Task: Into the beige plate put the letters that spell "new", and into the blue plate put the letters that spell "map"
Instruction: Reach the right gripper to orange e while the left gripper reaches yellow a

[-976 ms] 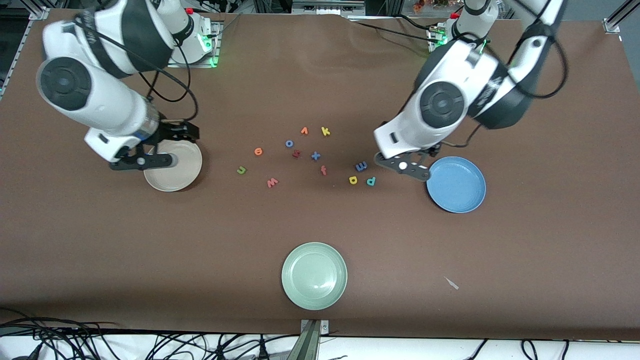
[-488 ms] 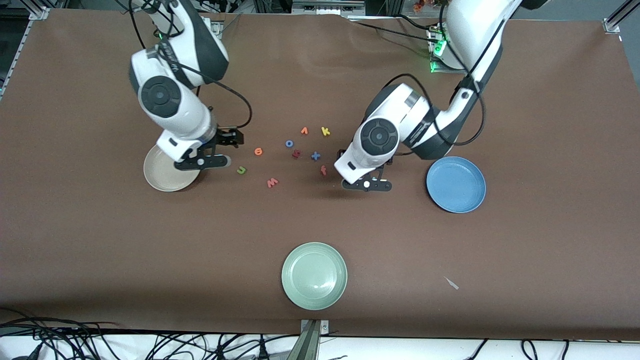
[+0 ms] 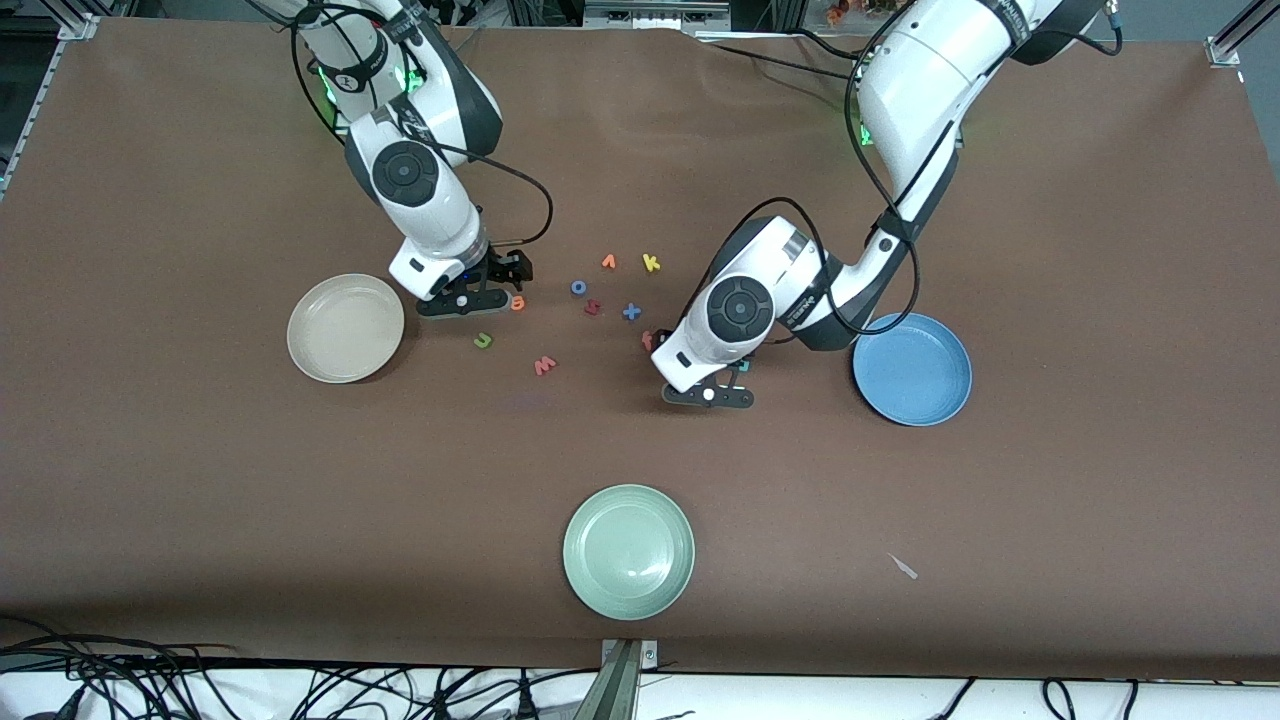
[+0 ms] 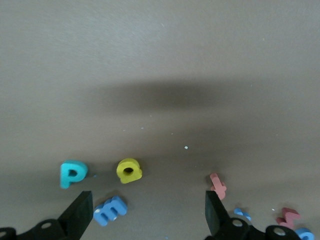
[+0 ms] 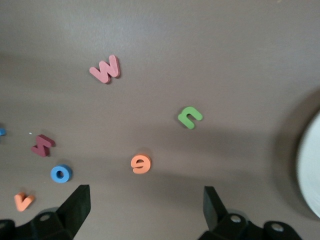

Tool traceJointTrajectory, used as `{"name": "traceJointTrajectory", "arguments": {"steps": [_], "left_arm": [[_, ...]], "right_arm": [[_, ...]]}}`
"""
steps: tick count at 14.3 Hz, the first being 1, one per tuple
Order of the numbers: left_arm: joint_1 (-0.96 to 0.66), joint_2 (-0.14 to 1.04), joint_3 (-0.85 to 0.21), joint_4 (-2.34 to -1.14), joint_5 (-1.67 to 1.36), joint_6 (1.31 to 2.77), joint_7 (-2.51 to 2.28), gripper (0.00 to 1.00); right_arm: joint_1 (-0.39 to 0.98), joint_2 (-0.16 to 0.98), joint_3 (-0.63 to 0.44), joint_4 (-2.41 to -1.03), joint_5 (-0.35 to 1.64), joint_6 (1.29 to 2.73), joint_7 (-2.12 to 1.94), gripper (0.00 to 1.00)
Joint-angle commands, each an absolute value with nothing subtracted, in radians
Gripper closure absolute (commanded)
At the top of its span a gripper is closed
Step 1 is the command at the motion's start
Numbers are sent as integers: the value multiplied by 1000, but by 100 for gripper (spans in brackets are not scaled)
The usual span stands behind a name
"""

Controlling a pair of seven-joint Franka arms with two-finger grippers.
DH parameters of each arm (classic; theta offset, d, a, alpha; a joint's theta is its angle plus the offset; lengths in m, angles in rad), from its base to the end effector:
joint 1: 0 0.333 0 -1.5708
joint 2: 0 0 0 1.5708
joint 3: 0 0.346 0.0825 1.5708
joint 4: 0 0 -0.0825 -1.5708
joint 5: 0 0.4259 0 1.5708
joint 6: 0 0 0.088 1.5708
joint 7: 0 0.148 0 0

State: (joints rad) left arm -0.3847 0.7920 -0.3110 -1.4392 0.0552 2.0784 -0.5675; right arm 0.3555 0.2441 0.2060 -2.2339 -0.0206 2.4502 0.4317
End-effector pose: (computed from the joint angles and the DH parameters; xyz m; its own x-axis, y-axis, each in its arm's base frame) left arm 0.6078 -0.4567 0.1829 0.9768 -0.0896 -0.1944 -0.0748 -0.9938 0.0826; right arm 0.4862 0.3079 0.2167 0.9895 0.1403 -0.0354 0.1395 -0.9899 -0.0241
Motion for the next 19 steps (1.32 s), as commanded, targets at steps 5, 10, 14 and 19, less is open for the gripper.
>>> {"name": "traceJointTrajectory", "arguments": {"steps": [5, 10, 14, 19], "left_arm": [[-411, 828, -301, -1450, 160, 2086, -563, 24], [-410, 844, -293, -1448, 161, 2091, -563, 25], [-410, 862, -290, -1445, 216, 2094, -565, 34], [-410, 858, -291, -1442, 204, 2088, -571, 84]], "right_arm": [[394, 359, 206, -2267, -71, 2631, 446, 0], [394, 400, 198, -2267, -90, 2678, 445, 5], [394, 417, 198, -2266, -92, 2678, 445, 24], [394, 426, 195, -2264, -110, 2680, 445, 39]]}}
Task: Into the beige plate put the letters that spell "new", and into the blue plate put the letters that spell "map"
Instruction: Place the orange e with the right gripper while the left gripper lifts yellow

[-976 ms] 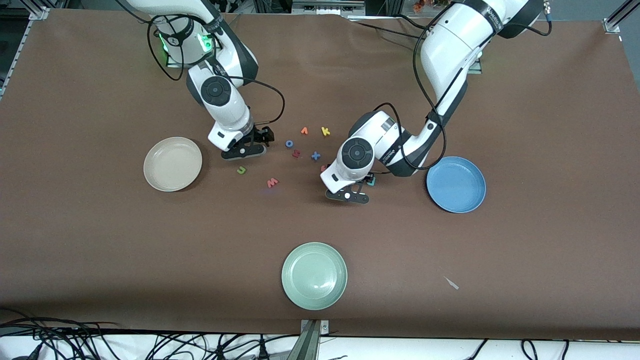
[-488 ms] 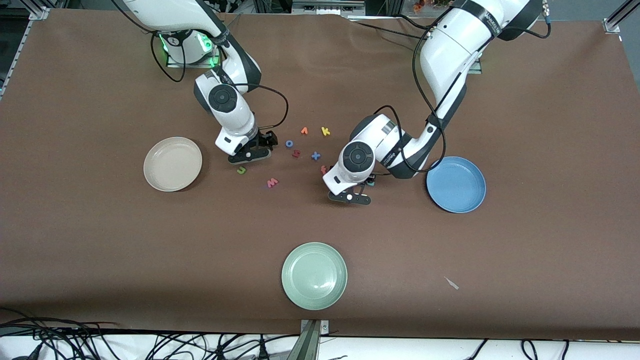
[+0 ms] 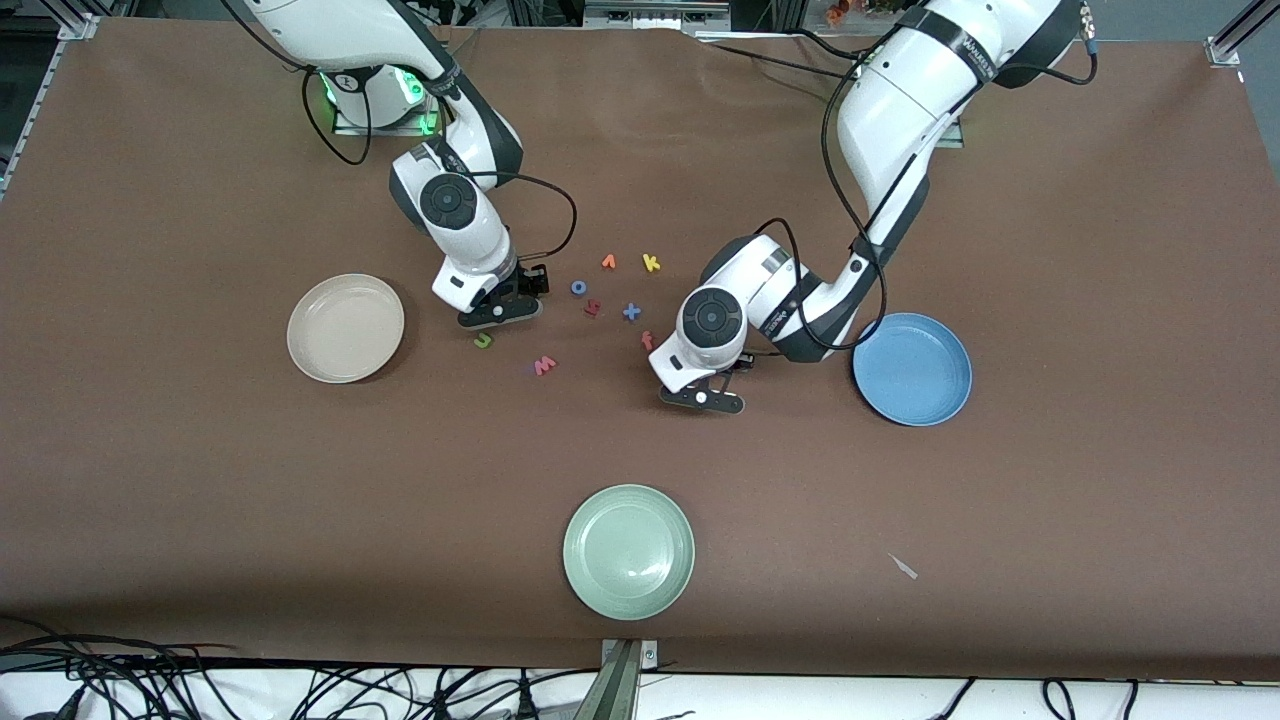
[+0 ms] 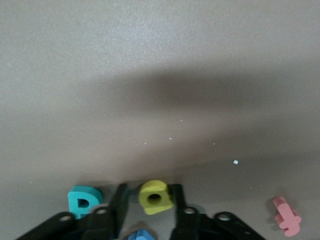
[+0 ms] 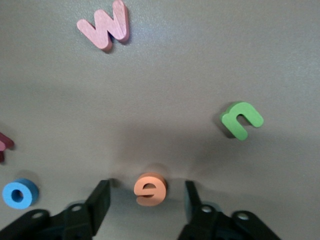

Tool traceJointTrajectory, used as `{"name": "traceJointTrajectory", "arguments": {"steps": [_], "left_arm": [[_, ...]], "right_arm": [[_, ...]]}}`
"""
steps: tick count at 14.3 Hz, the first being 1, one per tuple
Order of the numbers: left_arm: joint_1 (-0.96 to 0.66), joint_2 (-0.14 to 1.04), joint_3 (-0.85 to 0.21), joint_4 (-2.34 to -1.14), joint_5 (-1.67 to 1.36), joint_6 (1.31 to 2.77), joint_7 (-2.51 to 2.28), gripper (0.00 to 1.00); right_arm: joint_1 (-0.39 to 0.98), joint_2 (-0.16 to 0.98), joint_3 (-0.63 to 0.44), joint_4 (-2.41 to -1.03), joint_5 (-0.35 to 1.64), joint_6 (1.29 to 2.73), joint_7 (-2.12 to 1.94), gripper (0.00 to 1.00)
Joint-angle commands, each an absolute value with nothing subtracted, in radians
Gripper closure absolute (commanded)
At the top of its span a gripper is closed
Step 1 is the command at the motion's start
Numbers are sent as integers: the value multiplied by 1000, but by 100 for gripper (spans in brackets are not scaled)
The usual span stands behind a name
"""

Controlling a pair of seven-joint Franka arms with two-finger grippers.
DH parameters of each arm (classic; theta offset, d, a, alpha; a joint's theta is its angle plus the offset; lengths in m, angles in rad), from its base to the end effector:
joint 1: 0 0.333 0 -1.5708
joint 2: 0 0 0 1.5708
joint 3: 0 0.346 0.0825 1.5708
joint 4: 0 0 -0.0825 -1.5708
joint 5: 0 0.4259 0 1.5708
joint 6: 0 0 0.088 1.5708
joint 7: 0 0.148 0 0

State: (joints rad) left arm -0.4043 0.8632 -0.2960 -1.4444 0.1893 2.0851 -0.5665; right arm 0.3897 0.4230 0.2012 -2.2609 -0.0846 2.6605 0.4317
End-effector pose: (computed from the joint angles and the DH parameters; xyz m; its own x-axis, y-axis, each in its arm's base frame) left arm 0.5987 -0.4467 0.1255 0.9681 -0.1580 -0.1945 -0.1668 -0.9855 -0.0299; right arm 0.4653 0.3220 0.1240 0.9759 0.2165 -0.0284 0.2154 -0.9759 -0.0353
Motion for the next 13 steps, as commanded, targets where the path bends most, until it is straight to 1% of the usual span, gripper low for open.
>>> {"name": "traceJointTrajectory", "arguments": {"steps": [1, 2, 4, 6, 7, 10, 11, 12, 13], "left_arm": [[-410, 853, -291, -1443, 204, 2082, -583, 89], [-410, 850, -293, -1442, 203, 2076, -586, 92], [-400, 827, -296, -1433, 204, 2039, -578, 93], [-385, 772, -296, -1427, 202, 1979, -569, 93], [-376, 737, -296, -1427, 202, 1952, -571, 92], [-347, 666, -296, -1433, 216, 1811, -549, 93], [-345, 646, -288, -1440, 221, 1752, -537, 93], [-335, 638, -288, -1439, 239, 1726, -529, 93], [-312, 626, -290, -1440, 256, 1714, -500, 94]], "right_arm": [[391, 426, 187, -2264, -113, 2678, 445, 46], [394, 426, 187, -2264, -114, 2678, 445, 48], [394, 426, 187, -2264, -114, 2678, 445, 57], [394, 426, 187, -2264, -114, 2680, 445, 64], [394, 426, 187, -2264, -114, 2680, 446, 65], [394, 426, 186, -2263, -114, 2678, 445, 78], [391, 420, 186, -2255, -114, 2669, 439, 81], [388, 407, 180, -2249, -114, 2645, 436, 83], [388, 390, 166, -2226, -114, 2585, 424, 84]]}}
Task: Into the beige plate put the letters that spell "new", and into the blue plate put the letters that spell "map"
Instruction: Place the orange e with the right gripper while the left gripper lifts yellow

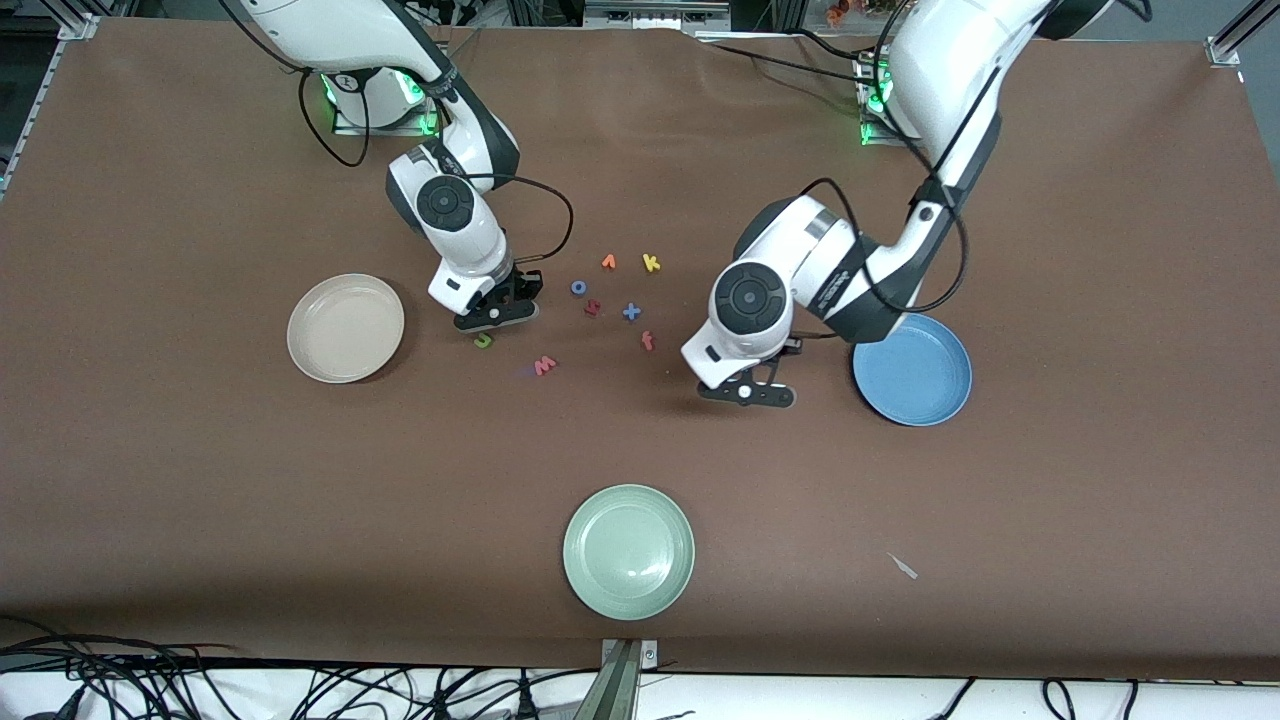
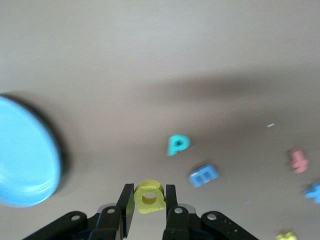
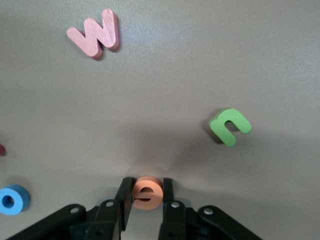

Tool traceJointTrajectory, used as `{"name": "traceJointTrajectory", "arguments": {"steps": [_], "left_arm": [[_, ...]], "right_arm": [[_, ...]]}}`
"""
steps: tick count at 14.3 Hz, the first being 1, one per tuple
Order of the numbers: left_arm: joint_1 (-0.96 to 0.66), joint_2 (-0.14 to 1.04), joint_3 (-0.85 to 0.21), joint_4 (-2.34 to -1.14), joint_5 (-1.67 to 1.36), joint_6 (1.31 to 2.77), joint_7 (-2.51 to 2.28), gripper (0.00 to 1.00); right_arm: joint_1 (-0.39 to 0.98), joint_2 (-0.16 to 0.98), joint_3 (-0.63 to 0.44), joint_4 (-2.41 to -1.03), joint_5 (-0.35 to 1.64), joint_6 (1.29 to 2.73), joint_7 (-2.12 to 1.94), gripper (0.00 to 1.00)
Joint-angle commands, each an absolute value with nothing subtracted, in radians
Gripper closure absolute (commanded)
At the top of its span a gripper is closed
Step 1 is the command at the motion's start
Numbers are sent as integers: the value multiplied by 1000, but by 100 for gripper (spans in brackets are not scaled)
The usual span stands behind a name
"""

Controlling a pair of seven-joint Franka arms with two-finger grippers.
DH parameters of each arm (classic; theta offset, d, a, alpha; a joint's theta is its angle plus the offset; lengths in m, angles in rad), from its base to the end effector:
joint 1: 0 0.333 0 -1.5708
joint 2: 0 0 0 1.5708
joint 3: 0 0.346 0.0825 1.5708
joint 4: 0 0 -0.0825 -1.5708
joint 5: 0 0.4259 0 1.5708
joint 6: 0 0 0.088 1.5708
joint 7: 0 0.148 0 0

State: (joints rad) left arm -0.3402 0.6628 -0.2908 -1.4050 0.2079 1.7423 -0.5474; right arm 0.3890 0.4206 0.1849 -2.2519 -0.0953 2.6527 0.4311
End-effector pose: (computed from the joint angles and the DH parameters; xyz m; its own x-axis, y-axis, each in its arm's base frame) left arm 0.6229 -0.3818 0.2698 0.9648 -0.0944 -0.2455 -0.1361 -0.9779 -0.1590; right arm 0.4741 0.3152 0.1271 0.9774 0.2105 -0.0212 0.2100 -0.9774 -0.0247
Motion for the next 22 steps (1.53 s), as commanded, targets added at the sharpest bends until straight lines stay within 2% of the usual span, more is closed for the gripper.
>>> {"name": "traceJointTrajectory", "arguments": {"steps": [1, 4, 7, 10, 12, 15, 16, 17, 18, 19, 20, 22], "left_arm": [[-287, 618, -291, -1442, 261, 1694, -438, 94], [-174, 612, -296, -1460, 261, 1654, -186, 94], [-143, 621, -287, -1497, 285, 1646, -160, 93], [-95, 626, -291, -1546, 321, 1673, -156, 93], [-92, 621, -288, -1621, 325, 1744, -156, 93], [-9, 614, -307, -1724, 377, 1869, -140, 92], [1, 614, -307, -1733, 377, 1891, -129, 91], [5, 615, -307, -1735, 377, 1891, -127, 85], [3, 617, -307, -1733, 377, 1891, -127, 68], [5, 617, -307, -1732, 377, 1891, -127, 20], [2, 617, -308, -1727, 373, 1887, -127, 0], [-11, 612, -314, -1713, 361, 1875, -132, 0]], "right_arm": [[388, 370, 149, -2194, -114, 2506, 408, 84], [387, 322, 65, -2129, -114, 2301, 281, 84], [387, 285, -46, -2125, -110, 2232, 93, 84], [385, 285, -141, -2164, -110, 2266, -6, 83], [385, 258, -185, -2207, -110, 2287, -50, 83], [385, 236, -247, -2316, -109, 2460, -120, 81], [385, 239, -248, -2316, -107, 2468, -120, 63], [385, 238, -249, -2315, -104, 2465, -106, 17], [387, 235, -247, -2310, -95, 2459, -100, 0], [387, 232, -244, -2298, -83, 2435, -83, 0], [388, 230, -241, -2275, -65, 2396, -48, 0], [391, 232, -180, -2221, -16, 2338, 96, 0]]}}
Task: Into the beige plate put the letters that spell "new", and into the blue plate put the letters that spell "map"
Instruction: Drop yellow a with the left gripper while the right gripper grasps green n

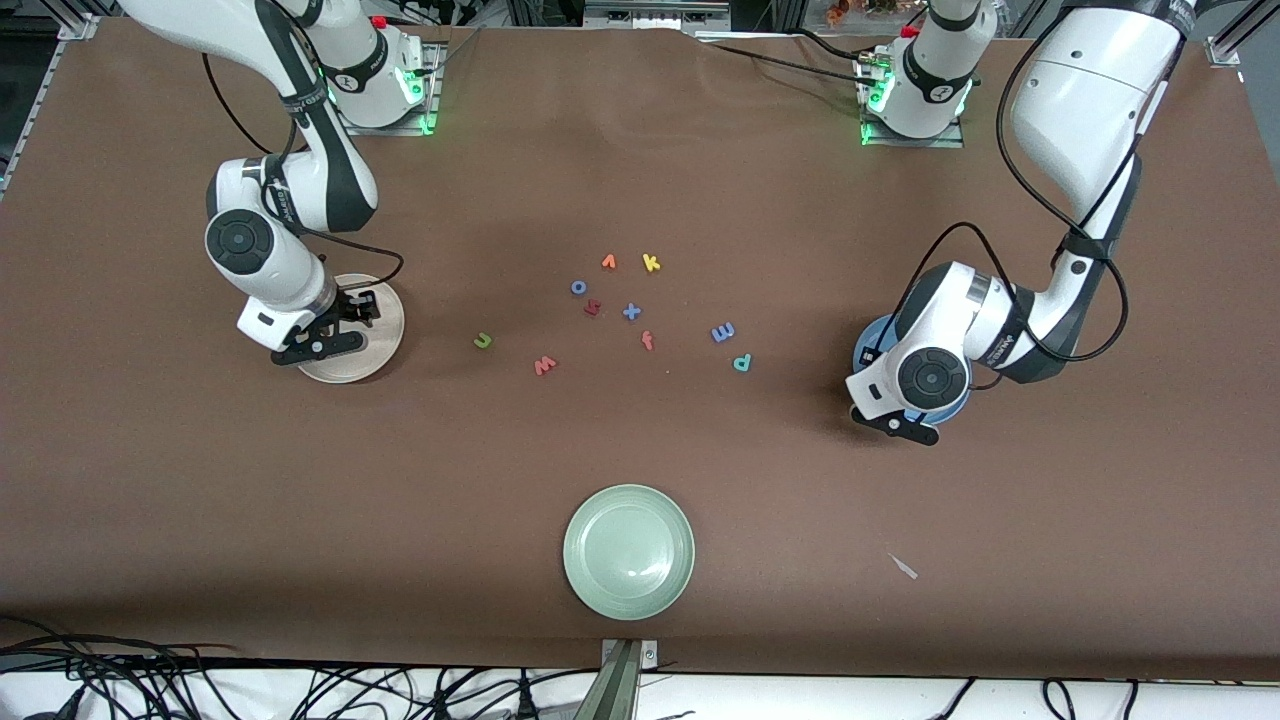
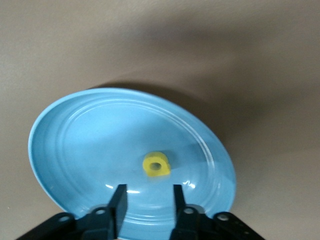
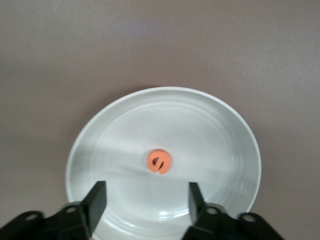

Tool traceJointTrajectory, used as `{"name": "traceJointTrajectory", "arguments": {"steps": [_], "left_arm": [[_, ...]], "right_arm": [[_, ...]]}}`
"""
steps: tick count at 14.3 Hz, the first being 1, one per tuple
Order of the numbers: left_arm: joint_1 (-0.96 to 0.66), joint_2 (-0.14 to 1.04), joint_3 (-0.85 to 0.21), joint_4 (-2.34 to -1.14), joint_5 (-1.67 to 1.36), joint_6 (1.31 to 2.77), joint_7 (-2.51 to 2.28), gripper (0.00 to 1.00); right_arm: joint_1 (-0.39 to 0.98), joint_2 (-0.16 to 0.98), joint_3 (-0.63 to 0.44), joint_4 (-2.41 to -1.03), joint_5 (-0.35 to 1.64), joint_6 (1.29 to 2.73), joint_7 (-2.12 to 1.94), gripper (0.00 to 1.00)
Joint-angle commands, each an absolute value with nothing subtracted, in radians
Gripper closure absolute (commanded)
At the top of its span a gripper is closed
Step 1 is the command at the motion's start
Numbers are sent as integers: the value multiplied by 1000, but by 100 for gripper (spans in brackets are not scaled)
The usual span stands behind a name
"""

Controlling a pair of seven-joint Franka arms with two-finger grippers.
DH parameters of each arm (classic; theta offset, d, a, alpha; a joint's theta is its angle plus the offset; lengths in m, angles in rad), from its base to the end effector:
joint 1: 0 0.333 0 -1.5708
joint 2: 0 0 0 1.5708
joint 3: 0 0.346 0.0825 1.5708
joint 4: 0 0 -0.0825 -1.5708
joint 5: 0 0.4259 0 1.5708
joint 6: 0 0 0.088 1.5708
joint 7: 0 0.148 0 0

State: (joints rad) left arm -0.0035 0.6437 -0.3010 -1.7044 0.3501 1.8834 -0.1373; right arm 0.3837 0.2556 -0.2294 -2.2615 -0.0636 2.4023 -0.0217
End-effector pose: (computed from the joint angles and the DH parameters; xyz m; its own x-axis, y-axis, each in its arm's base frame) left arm 0.6384 -0.1516 0.1636 0.8751 -0.2702 -0.4015 -0.3483 -0.9276 -0.1348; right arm 0.5491 0.0793 0.1965 0.9687 0.2208 -0.1136 0.2316 -0.9684 0.0924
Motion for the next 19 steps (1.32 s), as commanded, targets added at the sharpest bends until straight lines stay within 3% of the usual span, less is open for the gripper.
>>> {"name": "traceJointTrajectory", "arguments": {"steps": [1, 6, 9, 13, 19], "left_arm": [[-11, 609, -339, -1692, 359, 1858, -143, 0], [-47, 620, -414, -1583, 184, 1818, -149, 0], [-92, 659, -416, -1580, 144, 1932, -208, 0], [-173, 719, -411, -1583, 149, 2045, -345, 0], [-189, 784, -410, -1586, 221, 2118, -344, 0]], "right_arm": [[394, 235, -148, -2198, 10, 2336, 194, 0], [396, 270, -22, -2175, 60, 2390, 597, 0], [396, 319, 46, -2177, 89, 2468, 816, 0], [403, 383, 60, -2187, 91, 2578, 871, 0], [406, 432, 60, -2183, 83, 2626, 861, 1]]}}
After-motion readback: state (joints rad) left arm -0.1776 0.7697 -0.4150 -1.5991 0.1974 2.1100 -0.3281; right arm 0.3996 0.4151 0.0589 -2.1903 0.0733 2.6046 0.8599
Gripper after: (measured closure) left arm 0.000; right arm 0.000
